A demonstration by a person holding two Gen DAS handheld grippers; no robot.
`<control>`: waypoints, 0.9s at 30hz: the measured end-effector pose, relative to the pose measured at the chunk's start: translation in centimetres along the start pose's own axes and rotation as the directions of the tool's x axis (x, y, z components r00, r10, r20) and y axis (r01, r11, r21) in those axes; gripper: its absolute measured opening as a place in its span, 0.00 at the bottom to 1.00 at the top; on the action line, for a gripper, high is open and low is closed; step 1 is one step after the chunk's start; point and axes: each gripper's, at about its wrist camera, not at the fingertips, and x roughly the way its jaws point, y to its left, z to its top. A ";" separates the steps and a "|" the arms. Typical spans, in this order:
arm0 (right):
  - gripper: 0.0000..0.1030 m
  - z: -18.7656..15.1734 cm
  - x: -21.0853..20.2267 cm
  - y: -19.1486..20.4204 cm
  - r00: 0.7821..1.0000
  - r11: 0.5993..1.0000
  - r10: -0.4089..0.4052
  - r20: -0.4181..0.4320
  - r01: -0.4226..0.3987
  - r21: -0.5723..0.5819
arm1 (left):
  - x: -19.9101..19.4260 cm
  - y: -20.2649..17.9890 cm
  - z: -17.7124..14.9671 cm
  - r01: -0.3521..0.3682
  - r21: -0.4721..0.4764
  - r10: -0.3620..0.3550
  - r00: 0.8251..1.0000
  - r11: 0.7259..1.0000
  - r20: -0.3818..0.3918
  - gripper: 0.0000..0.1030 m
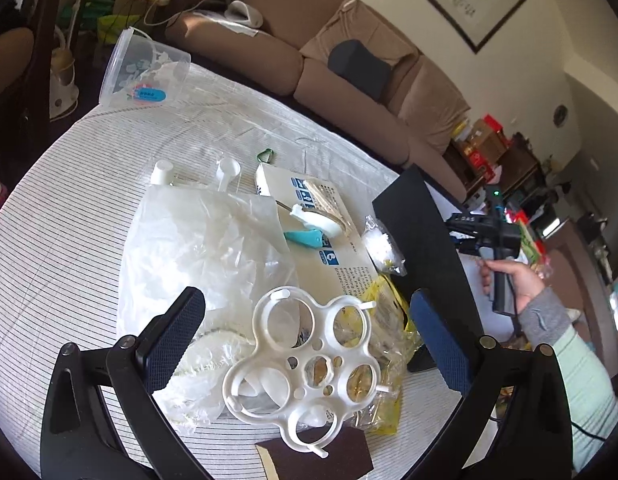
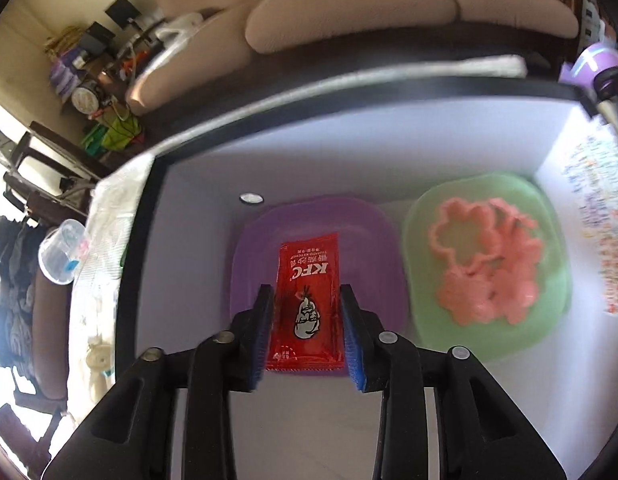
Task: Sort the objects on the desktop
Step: 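Carry the KFC packet into the box and release it onto the purple plate, then move the right gripper back over the cluttered table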
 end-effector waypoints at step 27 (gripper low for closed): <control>0.65 -18.0 -9.0 22.6 0.962 0.835 0.268 -0.047 -0.257 -0.487 | 1.5 1.1 -2.4 -0.359 0.239 0.394 0.912 0.902 -0.115 0.82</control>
